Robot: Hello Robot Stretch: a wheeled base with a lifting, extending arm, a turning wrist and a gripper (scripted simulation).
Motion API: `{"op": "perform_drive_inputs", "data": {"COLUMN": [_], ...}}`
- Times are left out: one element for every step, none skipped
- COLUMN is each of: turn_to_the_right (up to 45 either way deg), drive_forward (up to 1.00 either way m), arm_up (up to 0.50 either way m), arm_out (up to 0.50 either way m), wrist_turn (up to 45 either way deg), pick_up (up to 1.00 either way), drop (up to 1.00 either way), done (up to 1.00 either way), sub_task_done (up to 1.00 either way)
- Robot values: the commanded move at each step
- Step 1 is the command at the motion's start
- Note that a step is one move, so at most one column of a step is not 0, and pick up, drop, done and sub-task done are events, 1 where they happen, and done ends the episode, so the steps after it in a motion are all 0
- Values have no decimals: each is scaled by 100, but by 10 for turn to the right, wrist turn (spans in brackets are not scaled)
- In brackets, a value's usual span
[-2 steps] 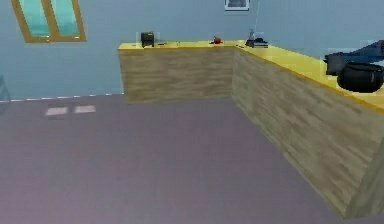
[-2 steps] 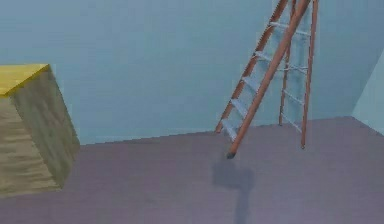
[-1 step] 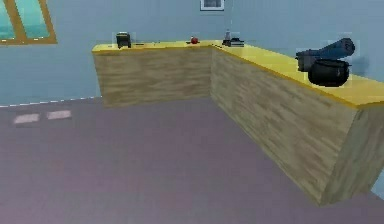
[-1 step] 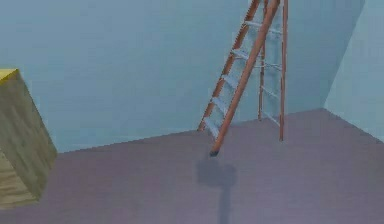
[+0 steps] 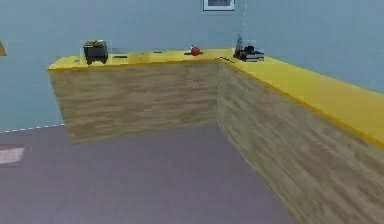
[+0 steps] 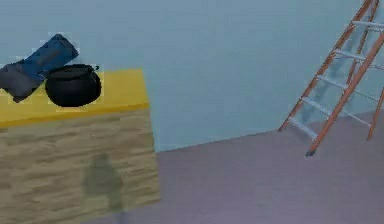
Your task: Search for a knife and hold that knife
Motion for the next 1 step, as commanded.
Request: {"op": "perform_drive_inputs", "data": {"turn_to_the_right": [0], "drive_forward": [100], "arm_up": [0], "arm_out": [0], "wrist_turn": [0], "pick_up": [0], "drop": [0], "done": [0], "sub_task_done": [0]}}
